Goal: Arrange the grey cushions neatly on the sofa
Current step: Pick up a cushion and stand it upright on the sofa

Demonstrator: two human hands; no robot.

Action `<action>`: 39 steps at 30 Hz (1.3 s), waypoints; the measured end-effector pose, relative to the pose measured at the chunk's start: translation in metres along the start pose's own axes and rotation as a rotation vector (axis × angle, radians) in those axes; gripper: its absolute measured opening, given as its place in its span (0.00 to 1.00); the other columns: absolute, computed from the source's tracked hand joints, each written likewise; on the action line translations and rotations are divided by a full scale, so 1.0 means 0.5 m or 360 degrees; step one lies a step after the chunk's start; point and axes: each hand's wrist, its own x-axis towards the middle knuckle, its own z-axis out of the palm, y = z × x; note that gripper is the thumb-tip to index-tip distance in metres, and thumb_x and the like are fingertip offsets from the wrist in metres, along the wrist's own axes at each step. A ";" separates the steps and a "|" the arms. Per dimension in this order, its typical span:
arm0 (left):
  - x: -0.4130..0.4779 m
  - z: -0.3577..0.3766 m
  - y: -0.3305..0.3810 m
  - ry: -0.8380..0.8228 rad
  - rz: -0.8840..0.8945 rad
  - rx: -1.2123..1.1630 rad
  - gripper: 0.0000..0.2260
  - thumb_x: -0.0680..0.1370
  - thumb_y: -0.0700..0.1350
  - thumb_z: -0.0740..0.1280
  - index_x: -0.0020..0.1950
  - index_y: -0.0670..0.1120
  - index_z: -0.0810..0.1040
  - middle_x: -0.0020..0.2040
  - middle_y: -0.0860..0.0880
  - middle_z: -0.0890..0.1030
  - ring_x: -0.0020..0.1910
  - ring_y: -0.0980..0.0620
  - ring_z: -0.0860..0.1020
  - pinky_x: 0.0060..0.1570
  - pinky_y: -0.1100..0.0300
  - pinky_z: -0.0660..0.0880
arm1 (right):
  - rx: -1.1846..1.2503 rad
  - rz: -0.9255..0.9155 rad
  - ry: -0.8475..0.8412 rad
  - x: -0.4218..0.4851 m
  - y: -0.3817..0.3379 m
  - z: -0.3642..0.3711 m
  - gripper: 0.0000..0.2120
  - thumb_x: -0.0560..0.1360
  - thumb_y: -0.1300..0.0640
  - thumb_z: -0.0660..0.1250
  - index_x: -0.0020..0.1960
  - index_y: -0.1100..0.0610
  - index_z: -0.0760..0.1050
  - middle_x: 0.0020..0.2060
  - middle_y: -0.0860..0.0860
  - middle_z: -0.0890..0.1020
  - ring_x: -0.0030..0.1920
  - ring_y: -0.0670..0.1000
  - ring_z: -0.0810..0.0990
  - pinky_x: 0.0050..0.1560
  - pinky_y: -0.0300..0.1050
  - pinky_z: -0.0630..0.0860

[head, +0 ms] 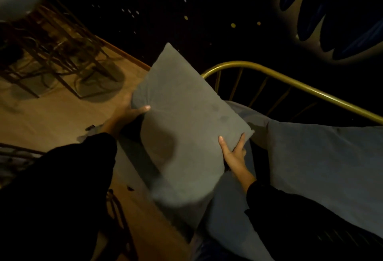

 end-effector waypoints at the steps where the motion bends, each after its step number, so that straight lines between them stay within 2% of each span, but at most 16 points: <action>1: -0.002 -0.001 0.001 -0.0011 0.0023 -0.0033 0.36 0.76 0.49 0.72 0.79 0.49 0.58 0.78 0.44 0.63 0.76 0.42 0.63 0.73 0.50 0.60 | 0.0031 0.0006 0.0017 -0.001 0.000 0.002 0.47 0.73 0.38 0.66 0.78 0.41 0.36 0.78 0.56 0.47 0.76 0.63 0.55 0.73 0.59 0.58; 3: -0.010 -0.009 0.015 -0.0033 0.0079 -0.0077 0.36 0.77 0.48 0.72 0.80 0.48 0.56 0.80 0.45 0.61 0.78 0.44 0.61 0.74 0.54 0.58 | 0.0069 -0.0003 0.0047 -0.007 -0.004 0.002 0.46 0.73 0.38 0.66 0.78 0.41 0.36 0.78 0.57 0.47 0.77 0.62 0.53 0.73 0.59 0.57; 6: -0.035 -0.017 0.048 -0.0062 -0.0010 -0.0237 0.37 0.76 0.51 0.72 0.80 0.50 0.57 0.78 0.49 0.63 0.76 0.47 0.62 0.74 0.53 0.59 | 0.0065 -0.0057 0.0085 -0.022 -0.012 -0.008 0.46 0.73 0.38 0.65 0.77 0.40 0.36 0.78 0.57 0.46 0.77 0.63 0.53 0.73 0.59 0.57; 9: -0.072 -0.018 0.071 -0.0018 -0.0082 -0.0524 0.40 0.70 0.51 0.77 0.77 0.52 0.61 0.67 0.53 0.70 0.65 0.52 0.69 0.64 0.56 0.67 | 0.0055 -0.0126 0.0107 -0.048 -0.028 -0.030 0.47 0.72 0.36 0.66 0.77 0.39 0.36 0.77 0.57 0.48 0.76 0.64 0.56 0.73 0.59 0.58; 12: -0.116 -0.012 0.093 -0.0008 -0.0026 -0.0571 0.39 0.69 0.49 0.79 0.76 0.48 0.63 0.63 0.52 0.72 0.59 0.52 0.72 0.57 0.56 0.70 | 0.0061 -0.0246 0.0131 -0.085 -0.040 -0.073 0.48 0.71 0.35 0.67 0.77 0.38 0.37 0.77 0.56 0.49 0.75 0.64 0.58 0.74 0.58 0.58; 16: -0.160 0.025 0.119 -0.0028 0.0061 -0.0616 0.42 0.66 0.50 0.81 0.75 0.47 0.64 0.66 0.51 0.74 0.60 0.50 0.75 0.57 0.55 0.73 | 0.0032 -0.0393 0.0199 -0.148 -0.033 -0.165 0.52 0.67 0.31 0.68 0.77 0.37 0.37 0.77 0.55 0.49 0.75 0.64 0.56 0.75 0.62 0.57; 20: -0.212 0.109 0.156 -0.0163 0.0174 -0.0623 0.42 0.63 0.53 0.82 0.73 0.46 0.68 0.66 0.51 0.76 0.61 0.50 0.77 0.49 0.62 0.74 | -0.0053 -0.0425 0.0372 -0.200 0.014 -0.285 0.52 0.66 0.30 0.68 0.77 0.36 0.38 0.76 0.56 0.50 0.74 0.66 0.56 0.74 0.64 0.57; 22: -0.240 0.171 0.170 -0.0259 0.0167 -0.0625 0.41 0.65 0.53 0.81 0.74 0.46 0.67 0.65 0.52 0.76 0.59 0.52 0.76 0.54 0.59 0.73 | -0.0091 -0.0402 0.0477 -0.224 0.051 -0.347 0.51 0.66 0.30 0.68 0.77 0.36 0.38 0.76 0.56 0.50 0.74 0.67 0.55 0.73 0.64 0.57; 25: -0.278 0.280 0.174 -0.0491 0.0078 -0.0683 0.45 0.64 0.57 0.81 0.75 0.49 0.64 0.67 0.52 0.75 0.62 0.49 0.76 0.63 0.52 0.73 | -0.0113 -0.0329 0.0616 -0.256 0.123 -0.426 0.51 0.66 0.31 0.68 0.77 0.37 0.39 0.76 0.57 0.50 0.74 0.68 0.55 0.73 0.65 0.56; 28: -0.311 0.380 0.155 -0.0664 0.0029 -0.0722 0.44 0.65 0.57 0.80 0.76 0.51 0.63 0.68 0.51 0.75 0.63 0.47 0.76 0.63 0.51 0.73 | -0.0125 -0.0213 0.0701 -0.281 0.219 -0.475 0.52 0.65 0.30 0.68 0.77 0.36 0.38 0.76 0.57 0.50 0.73 0.69 0.55 0.73 0.67 0.56; 30: -0.324 0.430 0.129 -0.0772 -0.0094 -0.0705 0.51 0.61 0.62 0.81 0.78 0.53 0.60 0.71 0.52 0.73 0.67 0.45 0.74 0.68 0.47 0.71 | -0.0148 -0.0157 0.0726 -0.287 0.270 -0.482 0.52 0.65 0.31 0.69 0.76 0.35 0.38 0.77 0.57 0.49 0.74 0.69 0.55 0.72 0.68 0.56; 33: -0.291 0.469 0.061 -0.0816 -0.0325 -0.0714 0.61 0.52 0.68 0.81 0.79 0.55 0.57 0.73 0.53 0.72 0.69 0.43 0.73 0.69 0.42 0.71 | -0.0260 -0.0142 0.0702 -0.272 0.290 -0.470 0.52 0.67 0.34 0.71 0.77 0.36 0.38 0.78 0.56 0.45 0.75 0.69 0.52 0.71 0.68 0.55; 36: -0.272 0.478 0.016 -0.0877 -0.0393 -0.0785 0.58 0.53 0.65 0.82 0.78 0.52 0.62 0.72 0.51 0.74 0.69 0.44 0.74 0.69 0.43 0.71 | -0.0353 -0.0128 0.0641 -0.244 0.280 -0.450 0.52 0.68 0.36 0.71 0.77 0.38 0.37 0.78 0.59 0.44 0.75 0.70 0.50 0.71 0.68 0.54; 39: -0.267 0.463 -0.005 -0.0825 -0.0478 -0.0803 0.55 0.56 0.65 0.81 0.78 0.53 0.62 0.71 0.51 0.75 0.68 0.43 0.75 0.68 0.41 0.71 | -0.0373 -0.0099 0.0579 -0.218 0.277 -0.414 0.52 0.69 0.38 0.71 0.78 0.41 0.37 0.77 0.60 0.43 0.74 0.71 0.50 0.71 0.68 0.54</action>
